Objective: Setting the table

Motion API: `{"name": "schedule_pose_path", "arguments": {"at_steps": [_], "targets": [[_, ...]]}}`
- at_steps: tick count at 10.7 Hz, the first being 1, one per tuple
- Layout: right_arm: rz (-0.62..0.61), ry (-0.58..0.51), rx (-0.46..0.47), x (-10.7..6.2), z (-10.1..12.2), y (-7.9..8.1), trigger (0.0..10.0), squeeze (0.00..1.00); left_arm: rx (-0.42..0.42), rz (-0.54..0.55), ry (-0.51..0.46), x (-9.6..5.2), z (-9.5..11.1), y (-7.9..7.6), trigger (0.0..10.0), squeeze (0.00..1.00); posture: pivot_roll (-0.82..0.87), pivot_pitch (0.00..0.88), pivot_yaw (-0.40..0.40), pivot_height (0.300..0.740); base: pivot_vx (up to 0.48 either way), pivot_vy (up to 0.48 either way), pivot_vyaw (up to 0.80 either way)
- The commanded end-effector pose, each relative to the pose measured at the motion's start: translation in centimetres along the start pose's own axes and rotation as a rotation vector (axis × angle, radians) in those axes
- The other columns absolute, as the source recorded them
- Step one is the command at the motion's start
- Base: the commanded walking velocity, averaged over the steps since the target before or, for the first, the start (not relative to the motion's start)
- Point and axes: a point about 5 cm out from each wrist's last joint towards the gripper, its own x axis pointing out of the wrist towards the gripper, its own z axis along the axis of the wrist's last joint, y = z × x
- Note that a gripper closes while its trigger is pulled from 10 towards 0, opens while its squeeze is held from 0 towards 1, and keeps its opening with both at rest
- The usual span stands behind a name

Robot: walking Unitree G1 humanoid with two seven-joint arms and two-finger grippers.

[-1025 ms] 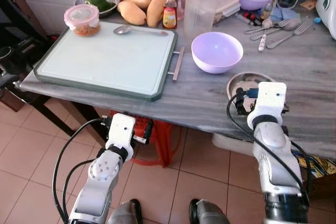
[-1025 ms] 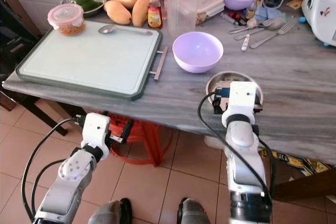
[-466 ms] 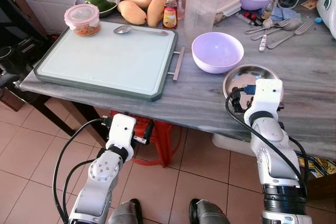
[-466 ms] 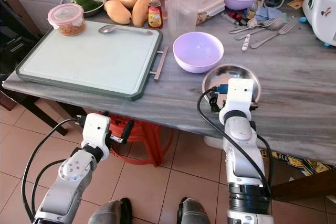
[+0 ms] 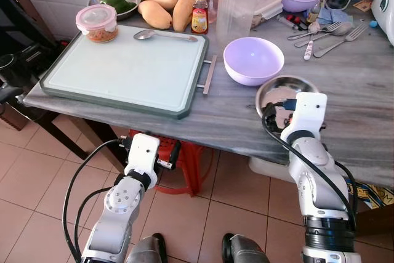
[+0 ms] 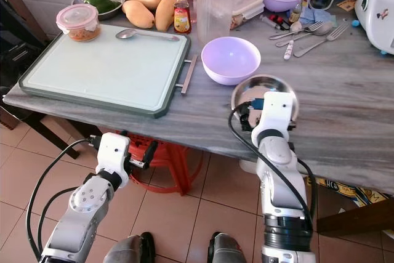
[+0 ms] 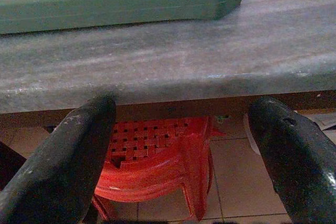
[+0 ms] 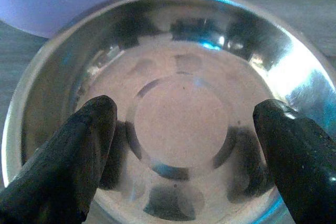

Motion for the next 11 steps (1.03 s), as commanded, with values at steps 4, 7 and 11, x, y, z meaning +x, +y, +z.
{"name": "schedule_pose_path", "arguments": {"at_steps": [4, 7, 11], "targets": [[0.031, 0.002, 0.029, -0.2, 0.8, 0.6, 10.0, 0.00, 0.002, -0.002, 0.005, 0.1, -0.1, -0.1, 10.0, 0.00, -0.05, 0.169, 0.018, 0.740, 0.000, 0.000, 0.00], [0.046, -0.076, 0.003, -1.0, 1.9, 0.9, 10.0, 0.00, 0.003, -0.006, 0.004, 0.2, -0.1, -0.1, 10.0, 0.00, -0.05, 0.166, 0.020, 0.740, 0.000, 0.000, 0.00], [0.074, -0.337, -0.130, -3.4, 2.9, 0.8, 10.0, 0.00, -0.037, 0.109, -0.076, -0.3, 0.9, 1.2, 10.0, 0.00, -0.05, 0.173, 0.023, 0.740, 0.000, 0.000, 0.00]]}}
